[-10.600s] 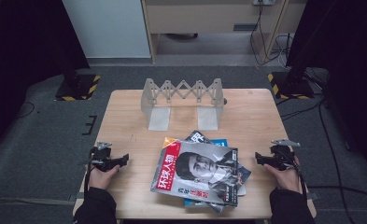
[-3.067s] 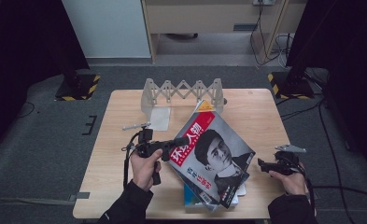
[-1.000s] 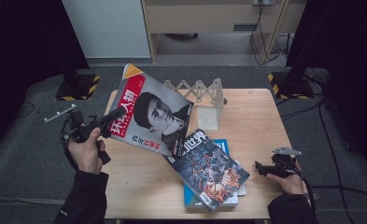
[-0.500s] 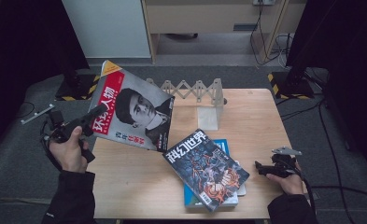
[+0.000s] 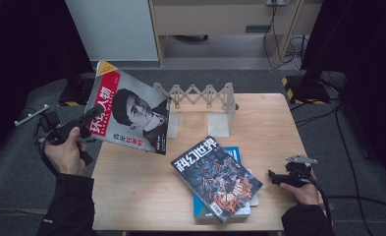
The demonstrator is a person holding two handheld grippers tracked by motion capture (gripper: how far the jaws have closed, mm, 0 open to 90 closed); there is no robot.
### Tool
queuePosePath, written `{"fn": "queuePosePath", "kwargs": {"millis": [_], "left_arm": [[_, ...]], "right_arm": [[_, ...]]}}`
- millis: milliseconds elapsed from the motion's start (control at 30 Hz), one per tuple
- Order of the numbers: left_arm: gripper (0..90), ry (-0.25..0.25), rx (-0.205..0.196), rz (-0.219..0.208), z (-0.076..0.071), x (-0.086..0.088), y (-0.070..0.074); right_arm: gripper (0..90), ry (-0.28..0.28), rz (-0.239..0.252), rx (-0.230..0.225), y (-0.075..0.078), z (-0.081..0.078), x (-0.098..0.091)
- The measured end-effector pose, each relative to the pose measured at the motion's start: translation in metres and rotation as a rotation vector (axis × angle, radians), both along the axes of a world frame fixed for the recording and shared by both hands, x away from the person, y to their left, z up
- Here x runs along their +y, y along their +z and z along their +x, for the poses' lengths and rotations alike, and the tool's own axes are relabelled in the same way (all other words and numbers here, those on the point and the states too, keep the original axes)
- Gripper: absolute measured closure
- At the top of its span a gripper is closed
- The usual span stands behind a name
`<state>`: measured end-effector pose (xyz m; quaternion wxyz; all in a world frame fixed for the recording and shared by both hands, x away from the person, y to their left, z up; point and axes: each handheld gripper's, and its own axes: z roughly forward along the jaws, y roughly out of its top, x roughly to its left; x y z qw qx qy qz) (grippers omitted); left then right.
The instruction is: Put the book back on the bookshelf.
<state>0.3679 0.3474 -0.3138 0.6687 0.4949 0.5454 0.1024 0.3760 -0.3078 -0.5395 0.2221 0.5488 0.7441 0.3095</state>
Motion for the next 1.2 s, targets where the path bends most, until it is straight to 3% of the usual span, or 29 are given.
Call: {"fn": "queuePosePath", "kwargs": {"millis": [333, 833, 1200], "left_arm": [[85.9, 0.025, 0.019, 0.039, 0.02, -0.008, 0.001], [86.0, 0.062, 0.058, 0.158, 0.042, -0.022, 0.001], [86.0, 0.064, 0.083, 0.202, 0.058, -0.036, -0.002]], "right_arm": [[0.8, -0.004, -0.003, -0.001, 0.0, 0.0, 0.0], [0.6, -0.007, -0.003, -0.001, 0.0, 0.0, 0.0], [0.6, -0.007, -0.002, 0.0, 0.0, 0.0, 0.0]]}}
